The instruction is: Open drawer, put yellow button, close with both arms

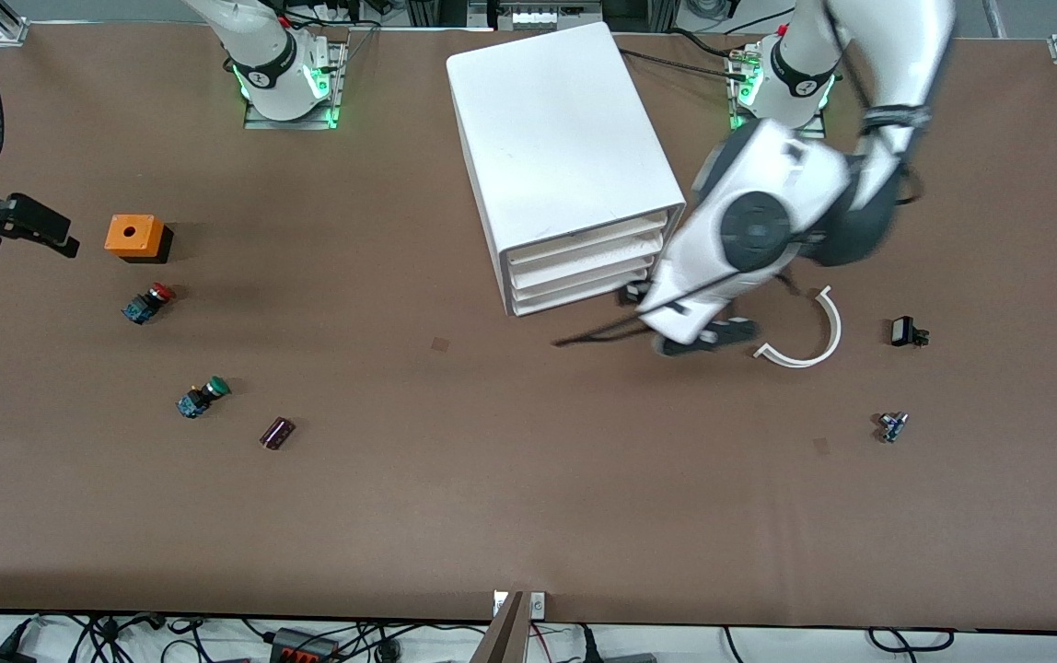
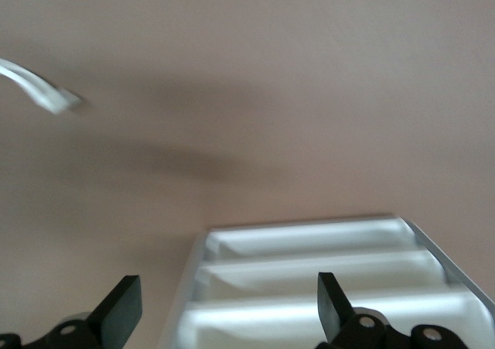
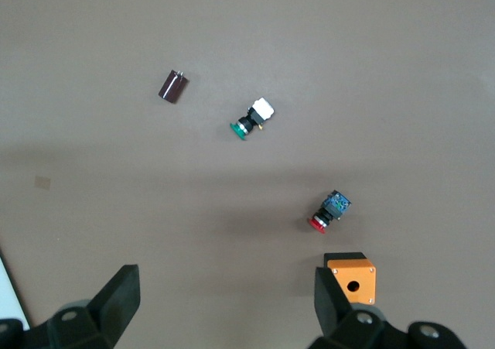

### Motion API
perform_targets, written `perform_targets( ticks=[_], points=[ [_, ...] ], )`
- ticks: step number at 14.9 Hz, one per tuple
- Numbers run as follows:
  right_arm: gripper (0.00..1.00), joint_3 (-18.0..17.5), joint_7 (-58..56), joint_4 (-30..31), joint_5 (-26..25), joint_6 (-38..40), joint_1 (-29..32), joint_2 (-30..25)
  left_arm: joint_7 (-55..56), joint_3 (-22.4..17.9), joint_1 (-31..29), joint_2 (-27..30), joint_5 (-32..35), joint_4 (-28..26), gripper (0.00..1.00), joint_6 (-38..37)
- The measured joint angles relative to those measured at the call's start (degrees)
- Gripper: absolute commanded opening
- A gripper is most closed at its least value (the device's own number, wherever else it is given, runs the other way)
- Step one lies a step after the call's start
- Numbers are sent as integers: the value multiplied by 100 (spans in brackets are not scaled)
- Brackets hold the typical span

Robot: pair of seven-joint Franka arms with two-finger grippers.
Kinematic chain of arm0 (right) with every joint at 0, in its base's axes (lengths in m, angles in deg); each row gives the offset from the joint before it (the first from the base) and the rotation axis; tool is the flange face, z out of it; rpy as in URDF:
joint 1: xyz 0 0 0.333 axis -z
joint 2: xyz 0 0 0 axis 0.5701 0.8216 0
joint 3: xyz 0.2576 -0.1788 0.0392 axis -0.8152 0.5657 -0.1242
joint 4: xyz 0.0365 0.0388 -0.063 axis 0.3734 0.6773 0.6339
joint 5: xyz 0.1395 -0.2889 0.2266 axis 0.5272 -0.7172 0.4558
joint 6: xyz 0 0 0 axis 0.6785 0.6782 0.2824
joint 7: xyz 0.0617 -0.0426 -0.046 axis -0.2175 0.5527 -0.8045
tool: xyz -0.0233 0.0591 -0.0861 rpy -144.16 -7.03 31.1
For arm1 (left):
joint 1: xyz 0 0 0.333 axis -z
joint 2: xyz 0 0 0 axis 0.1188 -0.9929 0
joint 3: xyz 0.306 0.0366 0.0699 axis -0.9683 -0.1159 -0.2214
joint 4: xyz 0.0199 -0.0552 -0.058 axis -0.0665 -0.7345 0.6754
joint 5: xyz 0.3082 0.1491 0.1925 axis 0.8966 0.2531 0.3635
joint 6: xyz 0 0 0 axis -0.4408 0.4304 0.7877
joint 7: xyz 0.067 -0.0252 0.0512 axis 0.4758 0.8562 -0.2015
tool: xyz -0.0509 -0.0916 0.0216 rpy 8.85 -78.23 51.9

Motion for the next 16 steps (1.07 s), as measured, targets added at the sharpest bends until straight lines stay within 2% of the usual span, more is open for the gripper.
perform_targets(
  ticks=[2, 6, 10, 12, 16],
  points=[
    [100, -1, 0, 44, -2, -14, -1, -31, -518, -8, -382, 83, 262, 241, 100, -336],
    [100, -2, 0, 66, -2, -14, -4, -20, -2156, -119, -955, 136, 322, 787, 100, -1054],
    [100, -5, 0, 69, -26, -8, -16, -20, -3438, -354, -1364, 584, 323, 878, 100, -1406],
    [100, -5, 0, 71, -64, 9, -19, -20, -3614, -360, -1600, 986, 323, 688, 100, -1518],
    [100, -5, 0, 71, -75, 48, -21, -26, -3728, -366, -1853, 2048, 323, -286, 100, -1214]
  ],
)
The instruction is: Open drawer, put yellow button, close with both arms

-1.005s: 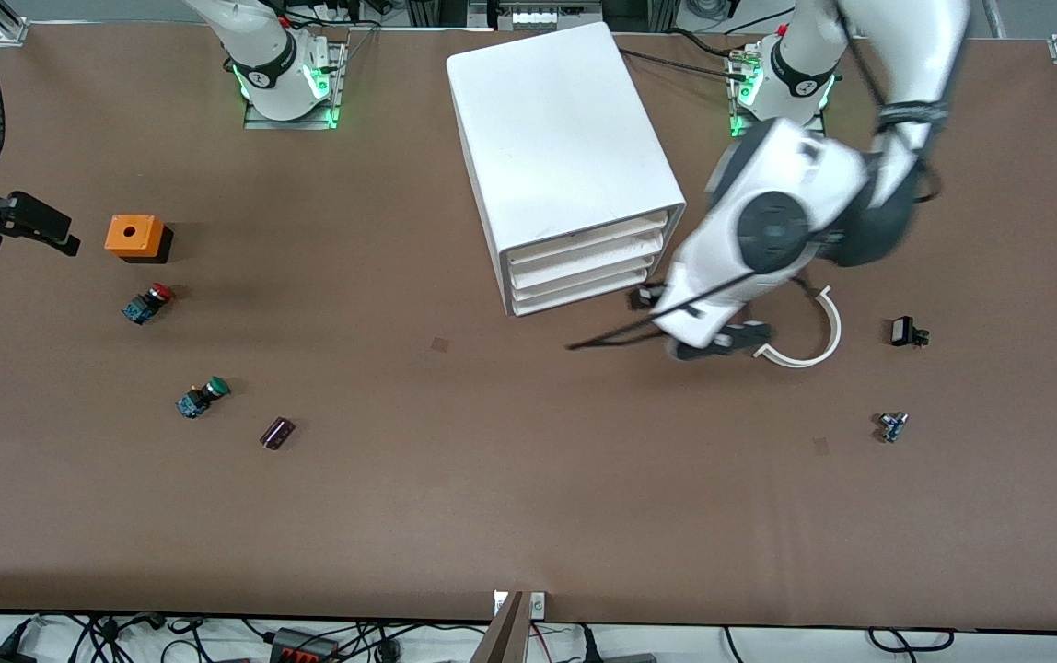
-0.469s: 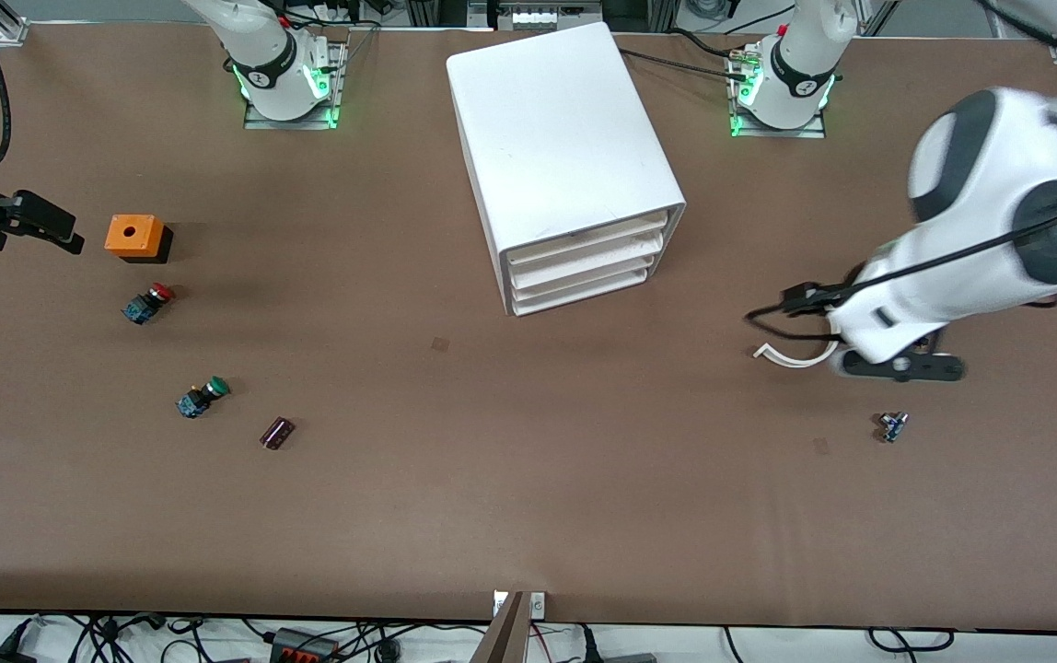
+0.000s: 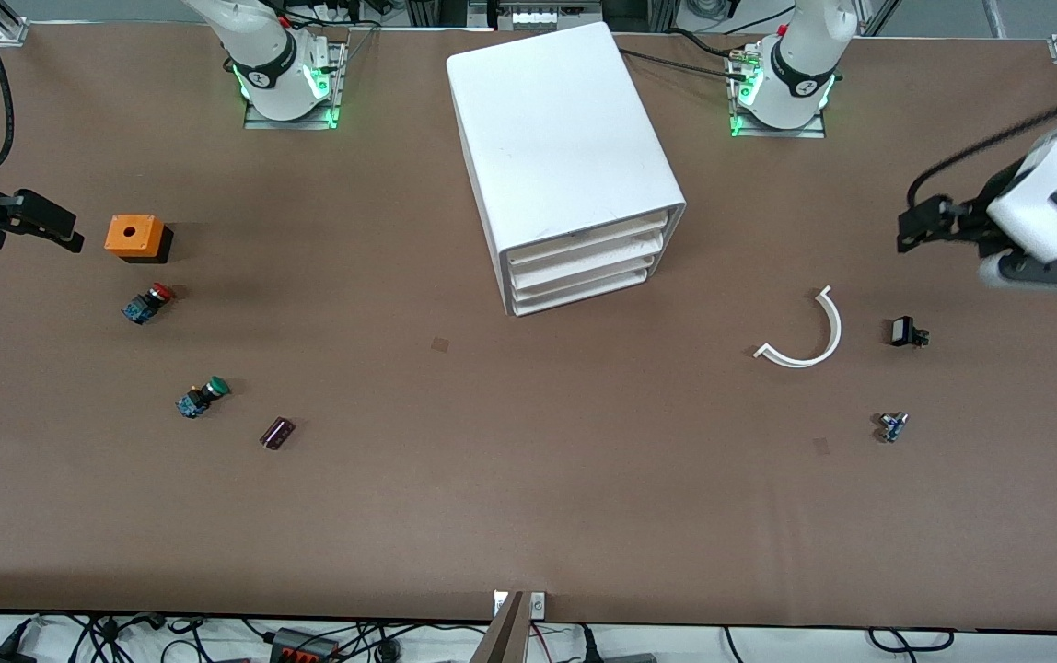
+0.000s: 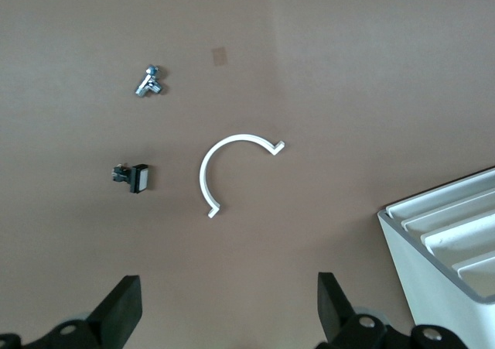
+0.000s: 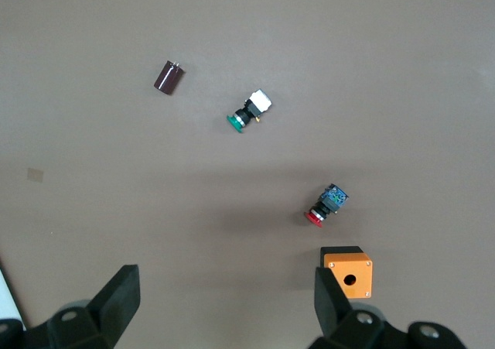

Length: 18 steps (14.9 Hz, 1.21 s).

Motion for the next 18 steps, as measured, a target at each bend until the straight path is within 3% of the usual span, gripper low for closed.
perform_targets(
  ticks=[3, 5, 13, 18],
  points=[
    [100, 6, 0, 1, -5, 19, 2, -2, -96, -26, -76, 441, -1, -768, 100, 572],
    [100, 8, 0, 6, -6, 28, 3, -2, -141, -55, -81, 512, -5, -1000, 100, 777],
    [100, 8, -6, 33, -7, 30, 1, -41, -188, -59, -81, 577, -12, -1033, 100, 831],
    [100, 6, -29, 324, -7, 24, 1, -368, -210, -47, -78, 592, -13, -1032, 100, 760]
  ],
)
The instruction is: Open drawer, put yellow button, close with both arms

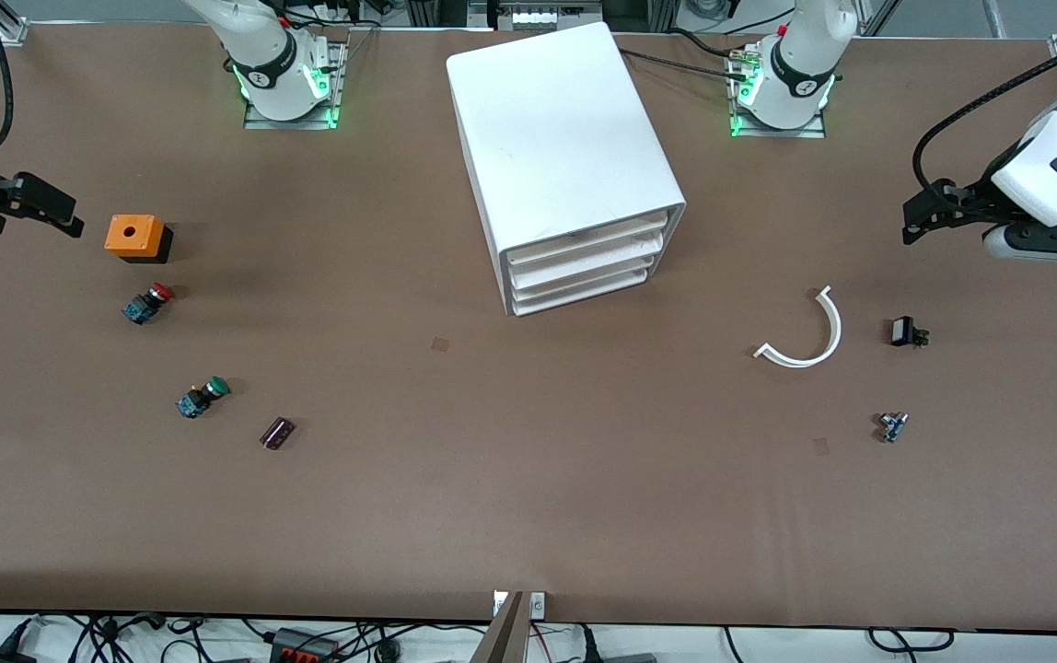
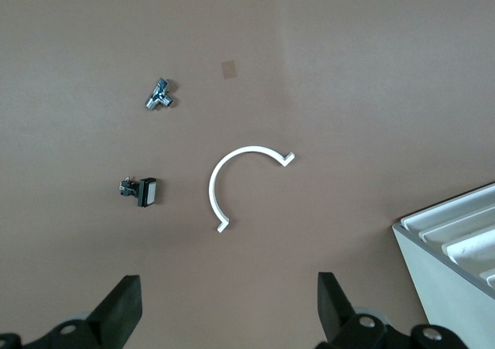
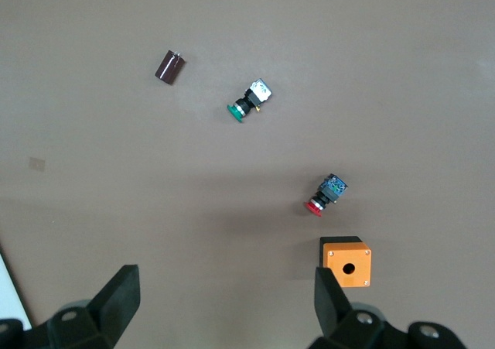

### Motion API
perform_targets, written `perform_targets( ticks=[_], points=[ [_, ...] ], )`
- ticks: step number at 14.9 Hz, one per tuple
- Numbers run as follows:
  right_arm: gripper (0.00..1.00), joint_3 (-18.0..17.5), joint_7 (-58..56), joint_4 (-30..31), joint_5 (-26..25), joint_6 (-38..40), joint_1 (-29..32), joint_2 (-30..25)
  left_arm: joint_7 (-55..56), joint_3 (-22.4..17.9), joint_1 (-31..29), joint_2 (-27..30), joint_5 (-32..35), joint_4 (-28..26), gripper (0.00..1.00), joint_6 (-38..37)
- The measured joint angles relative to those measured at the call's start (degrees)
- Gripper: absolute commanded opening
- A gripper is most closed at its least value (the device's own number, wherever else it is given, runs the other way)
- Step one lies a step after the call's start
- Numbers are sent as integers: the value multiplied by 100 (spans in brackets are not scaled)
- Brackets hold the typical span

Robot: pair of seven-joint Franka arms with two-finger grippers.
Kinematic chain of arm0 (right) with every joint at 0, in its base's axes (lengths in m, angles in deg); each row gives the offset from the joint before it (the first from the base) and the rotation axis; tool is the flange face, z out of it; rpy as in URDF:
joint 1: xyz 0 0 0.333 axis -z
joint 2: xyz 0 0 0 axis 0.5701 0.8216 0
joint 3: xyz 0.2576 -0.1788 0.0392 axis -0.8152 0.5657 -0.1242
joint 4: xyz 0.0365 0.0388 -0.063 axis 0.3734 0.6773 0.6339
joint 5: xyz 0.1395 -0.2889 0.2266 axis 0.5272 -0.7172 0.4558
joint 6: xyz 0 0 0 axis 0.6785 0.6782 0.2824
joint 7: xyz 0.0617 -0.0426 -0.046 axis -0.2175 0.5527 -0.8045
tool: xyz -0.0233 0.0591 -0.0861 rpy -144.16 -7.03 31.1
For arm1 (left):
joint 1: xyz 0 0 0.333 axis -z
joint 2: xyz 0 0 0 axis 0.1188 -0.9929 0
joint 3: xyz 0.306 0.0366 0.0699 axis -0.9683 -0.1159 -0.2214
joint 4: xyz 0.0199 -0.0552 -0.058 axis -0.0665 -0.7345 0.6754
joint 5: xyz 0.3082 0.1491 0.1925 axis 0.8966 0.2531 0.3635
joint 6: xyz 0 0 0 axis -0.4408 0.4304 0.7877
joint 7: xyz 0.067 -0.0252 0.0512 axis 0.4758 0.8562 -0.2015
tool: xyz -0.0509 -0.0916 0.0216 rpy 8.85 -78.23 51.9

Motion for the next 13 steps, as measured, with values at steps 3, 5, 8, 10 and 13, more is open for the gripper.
perform_targets(
  ticks=[3, 5, 8, 10, 13],
  points=[
    [100, -1, -9, 45, 0, -9, -1, -37, -8, 0, 0, 9, 0, 5, 100, -28],
    [100, -1, -12, 66, 0, -17, -1, -37, -13, 2, 0, 22, 0, 6, 100, -31],
    [100, -2, -18, 72, 0, -19, -1, -37, -16, 5, 1, 34, 0, 6, 100, -35],
    [100, -5, -22, 74, 0, -19, -5, -37, -17, 6, 1, 37, 0, 6, 100, -35],
    [100, -5, -23, 78, 0, -19, -5, -37, -18, 6, 1, 37, 0, 6, 100, -39]
  ],
)
